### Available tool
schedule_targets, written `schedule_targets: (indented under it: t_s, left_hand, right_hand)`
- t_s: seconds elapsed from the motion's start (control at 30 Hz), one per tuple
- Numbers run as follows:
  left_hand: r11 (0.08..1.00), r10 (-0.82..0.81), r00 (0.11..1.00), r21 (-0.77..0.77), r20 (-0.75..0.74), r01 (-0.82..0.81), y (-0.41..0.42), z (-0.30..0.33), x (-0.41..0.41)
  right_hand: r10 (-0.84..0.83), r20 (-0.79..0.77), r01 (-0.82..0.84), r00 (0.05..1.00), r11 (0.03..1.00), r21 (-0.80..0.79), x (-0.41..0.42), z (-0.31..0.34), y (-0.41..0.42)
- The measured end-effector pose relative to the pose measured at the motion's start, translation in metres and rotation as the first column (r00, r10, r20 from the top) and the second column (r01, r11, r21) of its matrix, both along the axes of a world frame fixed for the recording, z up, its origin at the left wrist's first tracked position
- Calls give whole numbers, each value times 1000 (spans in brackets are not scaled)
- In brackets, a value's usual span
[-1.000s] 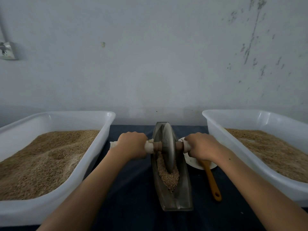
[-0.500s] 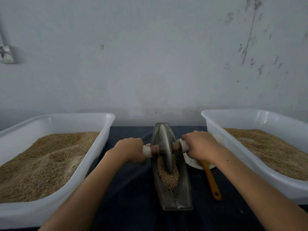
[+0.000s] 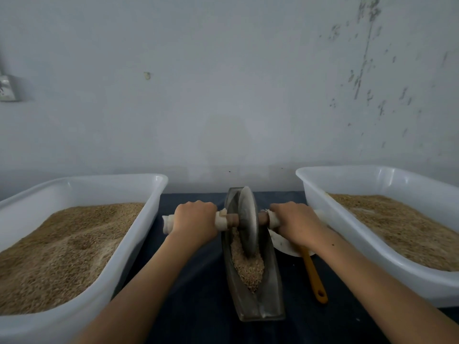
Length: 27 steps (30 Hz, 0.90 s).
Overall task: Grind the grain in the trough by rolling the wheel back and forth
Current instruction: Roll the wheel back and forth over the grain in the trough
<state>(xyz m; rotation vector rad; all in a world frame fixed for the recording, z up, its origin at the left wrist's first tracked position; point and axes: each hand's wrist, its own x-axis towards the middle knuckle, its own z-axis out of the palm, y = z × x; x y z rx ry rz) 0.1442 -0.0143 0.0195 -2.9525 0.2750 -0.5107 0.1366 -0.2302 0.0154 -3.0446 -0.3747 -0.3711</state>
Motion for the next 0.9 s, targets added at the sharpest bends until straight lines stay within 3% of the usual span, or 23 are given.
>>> schedule_targets:
  t_s: [0.1,0.23,0.33,0.47,0.73,0.9]
  left_hand:
    - [999,-2,1000,35,-16,3,-1,1,0]
    - [999,-31,977,24,-212,36,2,9,0]
    - [999,-42,948,-5,-316,43,5,12,-1]
    - [1000,-26,952,-10,-306,24,6,9,-3]
    - [1000,4,994,-22,-111,-6,2,4,-4]
    - [999,-11,983,-38,-184,5,5,4,-1]
  right_hand:
    - [-2,-65,2,998,1000,4,3,1,-3]
    - [-22,-273,3,962,997,-72,2,14,-5]
    - [-16,-324,-16,946,995,-97,1,20,-4]
    - [6,-256,-31,967,995,-92,-1,18,-3]
    - [-1,26,3,1000,998,-59,4,0,-1]
    - [7,11,-6,1000,997,-78,3,1,-1]
